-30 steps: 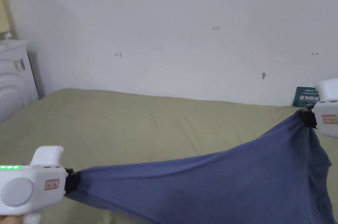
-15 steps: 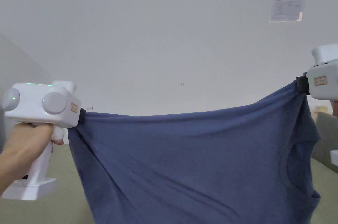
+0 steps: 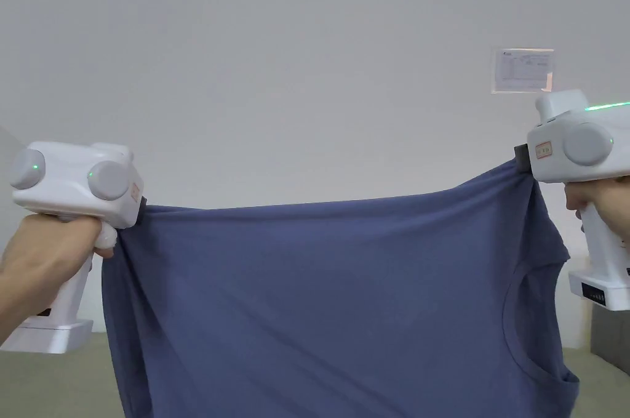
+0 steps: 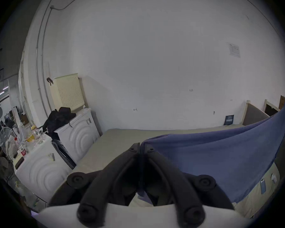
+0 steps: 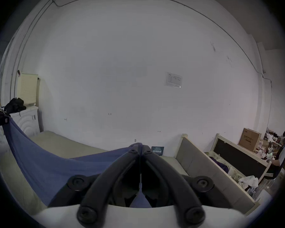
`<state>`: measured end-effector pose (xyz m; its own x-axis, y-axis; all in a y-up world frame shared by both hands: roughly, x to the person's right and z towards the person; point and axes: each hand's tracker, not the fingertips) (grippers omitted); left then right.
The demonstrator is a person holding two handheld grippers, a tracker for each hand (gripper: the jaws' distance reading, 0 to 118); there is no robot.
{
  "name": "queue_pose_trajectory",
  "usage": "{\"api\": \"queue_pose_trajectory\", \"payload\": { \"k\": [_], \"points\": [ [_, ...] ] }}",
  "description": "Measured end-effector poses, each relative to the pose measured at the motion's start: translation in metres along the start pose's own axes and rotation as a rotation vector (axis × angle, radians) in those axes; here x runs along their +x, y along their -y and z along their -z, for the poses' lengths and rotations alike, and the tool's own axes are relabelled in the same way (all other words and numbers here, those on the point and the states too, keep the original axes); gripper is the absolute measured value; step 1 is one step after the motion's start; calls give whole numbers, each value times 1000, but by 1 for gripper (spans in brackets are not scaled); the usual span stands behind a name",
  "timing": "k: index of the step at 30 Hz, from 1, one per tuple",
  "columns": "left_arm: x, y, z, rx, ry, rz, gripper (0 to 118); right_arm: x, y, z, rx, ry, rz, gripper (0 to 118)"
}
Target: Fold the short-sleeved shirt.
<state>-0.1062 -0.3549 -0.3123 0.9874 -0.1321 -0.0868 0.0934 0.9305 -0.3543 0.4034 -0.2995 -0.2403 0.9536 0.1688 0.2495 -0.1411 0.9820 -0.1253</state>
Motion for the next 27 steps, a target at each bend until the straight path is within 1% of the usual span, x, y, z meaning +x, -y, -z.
{"api": "queue_pose_trajectory", "payload": {
  "k": [3,7,10,14,17,19,22,25,27],
  "points": [
    [10,-16,21,9,-29,17,4,-6,-12,21,7,12,-2,0],
    [22,-37,47,23,-55,39,4,-12,-25,50,16,31,-25,0],
    [28,-51,70,29,-66,31,4,-15,-32,75,17,58,-31,0],
    [41,-55,101,51,-102,37,4,-24,-30,103,18,69,-6,0],
    [53,-46,126,54,-146,103,4,-32,-13,127,17,66,-16,0],
    [56,-37,145,36,-144,91,4,-40,0,145,-9,75,-56,0],
    [61,-13,169,20,-137,78,4,-47,27,166,-31,78,-50,0],
    [68,26,195,-26,-132,104,4,-55,71,184,-106,57,-37,0],
    [70,61,211,-72,-104,99,4,-62,114,190,-165,23,-47,0]
  ]
}}
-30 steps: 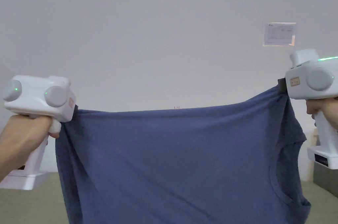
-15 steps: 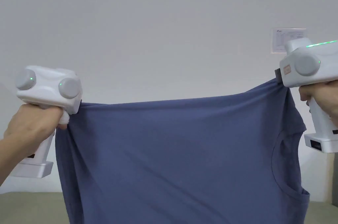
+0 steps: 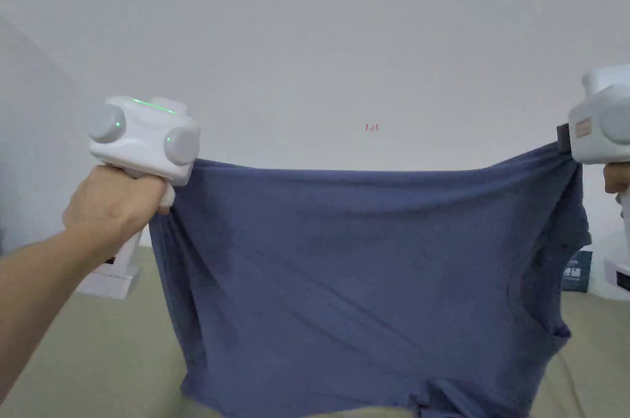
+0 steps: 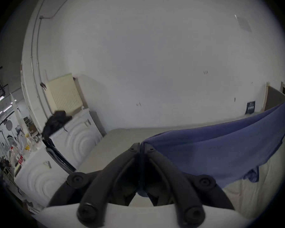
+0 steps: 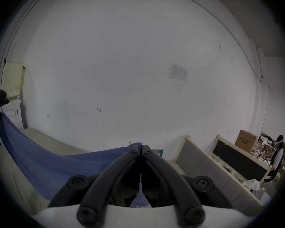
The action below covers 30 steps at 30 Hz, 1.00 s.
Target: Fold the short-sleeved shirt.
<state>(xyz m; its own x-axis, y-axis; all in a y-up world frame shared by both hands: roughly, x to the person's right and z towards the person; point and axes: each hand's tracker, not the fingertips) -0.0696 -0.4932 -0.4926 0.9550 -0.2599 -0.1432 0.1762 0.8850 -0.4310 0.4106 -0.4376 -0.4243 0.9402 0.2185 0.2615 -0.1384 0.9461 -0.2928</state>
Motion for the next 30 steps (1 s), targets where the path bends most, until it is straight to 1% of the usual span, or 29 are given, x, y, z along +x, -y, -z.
{"api": "queue_pose_trajectory", "payload": {
  "k": [1,2,4,5,6,7,8,9,11,12,13,14,15,17,19,25,27,30],
  "points": [
    [3,17,7,-29,18,-1,4,-4,20,4,-34,-3,-15,0],
    [7,38,15,-61,41,-6,4,-7,44,8,-62,-27,-30,0],
    [12,78,22,-117,94,-18,4,-12,91,11,-136,-27,-13,0],
    [14,100,25,-140,104,-2,4,-11,114,10,-167,-68,11,0],
    [15,123,26,-150,108,1,4,-11,138,7,-196,-68,43,0],
    [16,139,27,-180,121,19,4,-11,157,3,-236,-81,37,0],
    [16,160,25,-190,131,31,4,-12,179,-7,-239,-106,61,0],
    [13,181,21,-195,135,30,4,-13,199,-14,-279,-103,41,0],
    [8,214,23,-220,156,36,4,-11,235,-35,-301,-123,42,0],
    [4,228,20,-241,170,38,4,-8,249,-45,-328,-156,48,0],
    [-1,243,13,-246,175,28,4,-6,264,-59,-321,-176,71,0],
    [-6,257,7,-257,185,19,4,-3,278,-73,-340,-170,73,0],
    [-9,272,0,-275,187,38,4,0,293,-89,-337,-192,85,0],
    [-18,296,-20,-287,207,39,4,1,315,-127,-357,-206,78,0],
    [-28,321,-49,-306,240,27,4,10,340,-162,-371,-218,95,0],
    [-52,376,-121,-328,267,6,4,33,399,-245,-405,-236,124,0],
    [-58,396,-153,-332,272,19,4,40,414,-270,-419,-248,112,0],
    [-69,422,-183,-349,289,13,4,43,434,-304,-437,-270,102,0]
  ]
}}
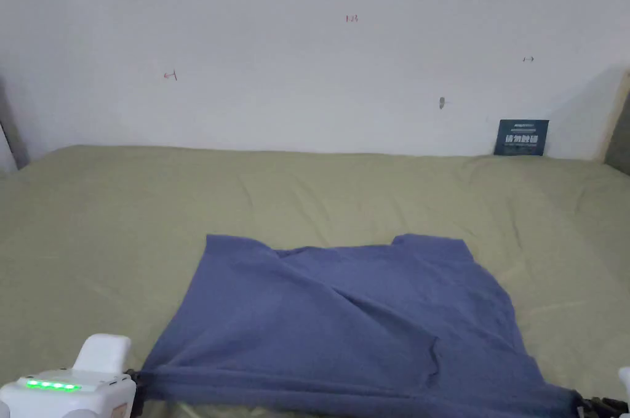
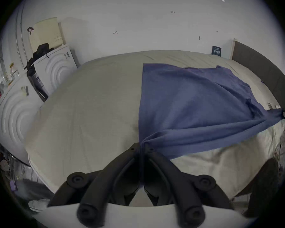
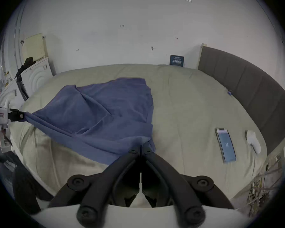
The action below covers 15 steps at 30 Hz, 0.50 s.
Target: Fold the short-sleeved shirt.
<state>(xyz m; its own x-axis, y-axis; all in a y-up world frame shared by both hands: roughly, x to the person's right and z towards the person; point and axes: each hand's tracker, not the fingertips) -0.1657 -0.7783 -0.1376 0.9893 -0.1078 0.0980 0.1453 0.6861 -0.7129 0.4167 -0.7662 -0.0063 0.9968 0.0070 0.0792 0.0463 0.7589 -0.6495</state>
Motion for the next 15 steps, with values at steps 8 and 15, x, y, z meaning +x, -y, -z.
{"api": "queue_pose_trajectory", "payload": {
  "k": [8,15],
  "points": [
    [-7,58,-26,-47,26,-36,4,-13,47,-22,-39,-11,2,0],
    [-8,63,-21,-51,59,-76,6,-18,48,-18,-55,-7,25,0]
  ]
}}
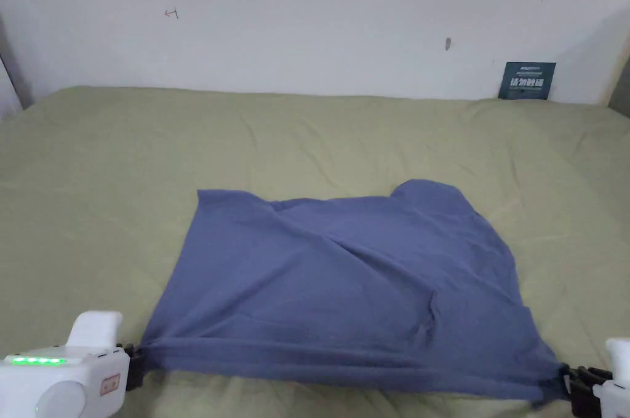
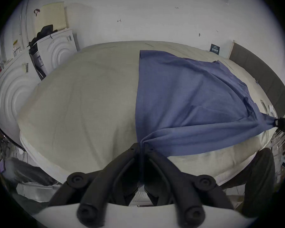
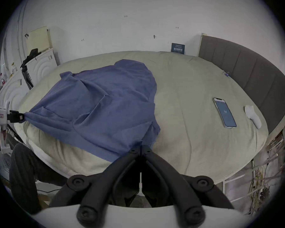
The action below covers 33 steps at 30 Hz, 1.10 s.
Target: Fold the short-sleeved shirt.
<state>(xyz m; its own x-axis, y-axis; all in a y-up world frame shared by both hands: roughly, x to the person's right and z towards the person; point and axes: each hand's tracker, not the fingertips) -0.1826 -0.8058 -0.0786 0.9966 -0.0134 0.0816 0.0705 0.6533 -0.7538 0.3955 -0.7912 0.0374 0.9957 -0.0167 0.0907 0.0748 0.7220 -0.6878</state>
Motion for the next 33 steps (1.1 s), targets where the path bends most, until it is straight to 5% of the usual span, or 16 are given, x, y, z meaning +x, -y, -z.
{"api": "queue_pose_trajectory", "payload": {
  "k": [2,4,5,11,13,14,15,16,20,22,24,25,29,30,32,33],
  "points": [
    [-3,0,1,-6,14,-9,23,-2,0,-1,-7,-9,10,6],
    [-4,1,-4,-14,29,-13,94,2,0,1,-13,-11,16,78],
    [-4,2,-6,-14,31,-10,109,1,0,1,-15,-4,19,114],
    [-5,5,-44,21,-15,5,109,24,2,11,8,-10,45,110],
    [-8,7,-56,26,-12,-22,94,40,5,12,8,4,51,101],
    [-14,7,-54,24,-14,-28,65,45,7,12,11,10,50,70],
    [-17,7,-53,17,-18,-41,10,14,-3,-25,21,40,35,29],
    [-18,10,-51,19,-29,-52,0,5,-4,-35,34,61,26,0],
    [-22,10,-42,-18,25,-63,0,13,0,-32,-7,27,78,0],
    [-22,7,-33,-42,59,-57,15,15,-1,-31,-18,28,73,0],
    [-21,4,-14,-91,88,-60,104,22,3,-20,-34,0,74,0],
    [-20,5,-4,-102,68,-60,118,24,2,-18,-38,-3,73,0],
    [-19,1,18,-108,43,-42,116,5,6,-27,-21,22,34,0],
    [-14,2,18,-103,29,-38,102,4,7,-26,-23,19,34,0],
    [-12,1,18,-101,20,-9,17,4,5,-24,-33,26,32,0],
    [-10,2,18,-97,17,-2,2,4,5,-24,-36,26,32,0]
  ]
}}
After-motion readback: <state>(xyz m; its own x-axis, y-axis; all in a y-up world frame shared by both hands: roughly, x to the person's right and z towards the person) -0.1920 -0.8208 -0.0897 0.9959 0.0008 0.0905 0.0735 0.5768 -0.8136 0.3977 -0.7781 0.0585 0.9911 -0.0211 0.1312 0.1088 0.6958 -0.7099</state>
